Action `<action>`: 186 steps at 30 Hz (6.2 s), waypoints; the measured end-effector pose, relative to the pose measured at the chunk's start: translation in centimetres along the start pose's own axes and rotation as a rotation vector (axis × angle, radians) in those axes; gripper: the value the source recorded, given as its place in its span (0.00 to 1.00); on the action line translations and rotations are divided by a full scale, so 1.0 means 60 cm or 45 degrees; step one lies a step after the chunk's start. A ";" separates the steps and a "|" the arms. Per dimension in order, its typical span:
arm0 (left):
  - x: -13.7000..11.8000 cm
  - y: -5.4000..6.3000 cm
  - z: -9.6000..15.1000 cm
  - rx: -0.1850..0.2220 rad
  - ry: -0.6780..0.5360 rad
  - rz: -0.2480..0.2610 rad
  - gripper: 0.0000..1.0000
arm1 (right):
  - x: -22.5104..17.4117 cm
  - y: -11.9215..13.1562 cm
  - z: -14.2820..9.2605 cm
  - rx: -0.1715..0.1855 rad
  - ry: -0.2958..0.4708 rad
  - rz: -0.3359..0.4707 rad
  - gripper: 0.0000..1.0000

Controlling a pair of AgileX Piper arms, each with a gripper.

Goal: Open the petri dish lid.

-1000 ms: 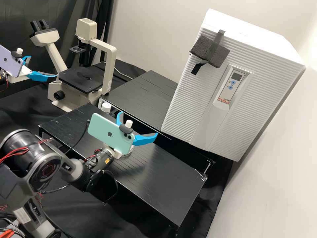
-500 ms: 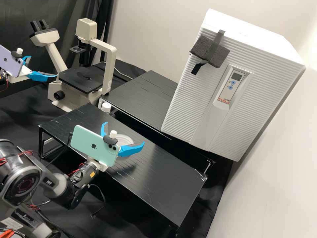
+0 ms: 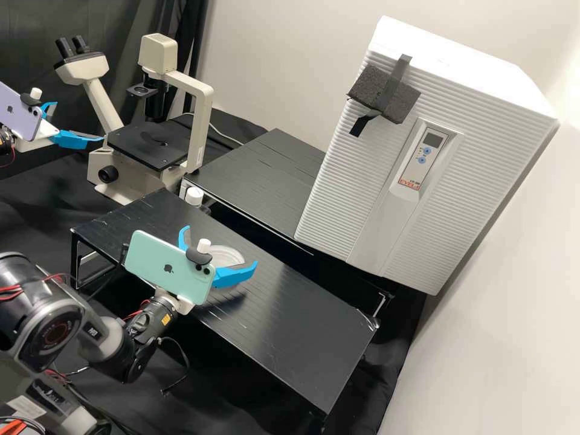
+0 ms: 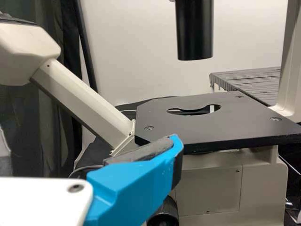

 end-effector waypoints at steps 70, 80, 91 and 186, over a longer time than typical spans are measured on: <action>0.000 0.000 0.000 0.000 0.000 0.000 1.00 | 0.002 0.009 0.020 -0.046 -0.089 0.065 1.00; 0.000 0.000 0.000 0.000 0.000 0.000 1.00 | 0.004 0.003 0.024 -0.041 -0.103 0.041 1.00; 0.000 0.000 0.000 0.000 0.000 0.000 1.00 | 0.005 0.004 0.023 -0.031 -0.100 0.045 0.00; 0.000 0.000 0.000 0.000 0.000 0.000 1.00 | -0.003 0.097 0.124 0.162 -0.395 0.354 1.00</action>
